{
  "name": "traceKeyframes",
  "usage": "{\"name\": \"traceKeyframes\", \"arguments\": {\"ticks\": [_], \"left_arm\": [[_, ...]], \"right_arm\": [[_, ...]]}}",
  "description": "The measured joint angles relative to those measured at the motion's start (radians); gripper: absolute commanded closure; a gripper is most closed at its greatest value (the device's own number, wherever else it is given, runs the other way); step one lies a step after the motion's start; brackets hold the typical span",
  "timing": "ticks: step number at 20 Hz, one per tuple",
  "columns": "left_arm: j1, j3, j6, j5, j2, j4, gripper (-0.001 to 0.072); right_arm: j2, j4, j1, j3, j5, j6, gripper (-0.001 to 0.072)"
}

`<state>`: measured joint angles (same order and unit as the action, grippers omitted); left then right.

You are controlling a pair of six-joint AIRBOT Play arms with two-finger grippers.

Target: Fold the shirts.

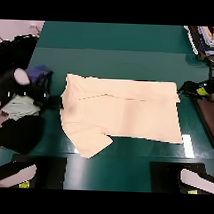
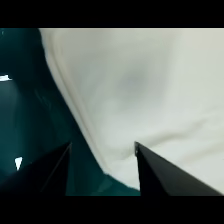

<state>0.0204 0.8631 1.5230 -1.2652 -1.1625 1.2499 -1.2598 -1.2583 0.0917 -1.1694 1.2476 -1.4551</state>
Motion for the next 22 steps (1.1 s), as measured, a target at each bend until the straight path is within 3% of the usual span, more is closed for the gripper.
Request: {"name": "traceKeyframes", "arguments": {"ticks": [5, 14, 15, 16, 22], "left_arm": [[0.077, -0.354, 0.093, 0.043, 0.287, -0.093, 0.0228], [0.111, -0.541, 0.121, 0.226, 0.381, -0.318, 0.0243], [0.112, -0.547, 0.121, 0.245, 0.382, -0.331, 0.0489], [0.113, -0.552, 0.117, 0.272, 0.382, -0.329, 0.0684], [0.113, -0.530, 0.066, 0.308, 0.385, -0.396, 0.0682]], "right_arm": [[0.116, 0.007, 0.009, 0.088, -0.041, 0.000, 0.0205], [0.149, 0.011, 0.010, 0.109, -0.029, 0.000, 0.0210], [0.149, 0.011, 0.010, 0.109, -0.021, 0.000, 0.0210], [0.150, 0.011, 0.010, 0.109, -0.013, 0.000, 0.0210], [0.175, 0.003, 0.076, 0.163, 0.093, 0.000, 0.0210]]}}
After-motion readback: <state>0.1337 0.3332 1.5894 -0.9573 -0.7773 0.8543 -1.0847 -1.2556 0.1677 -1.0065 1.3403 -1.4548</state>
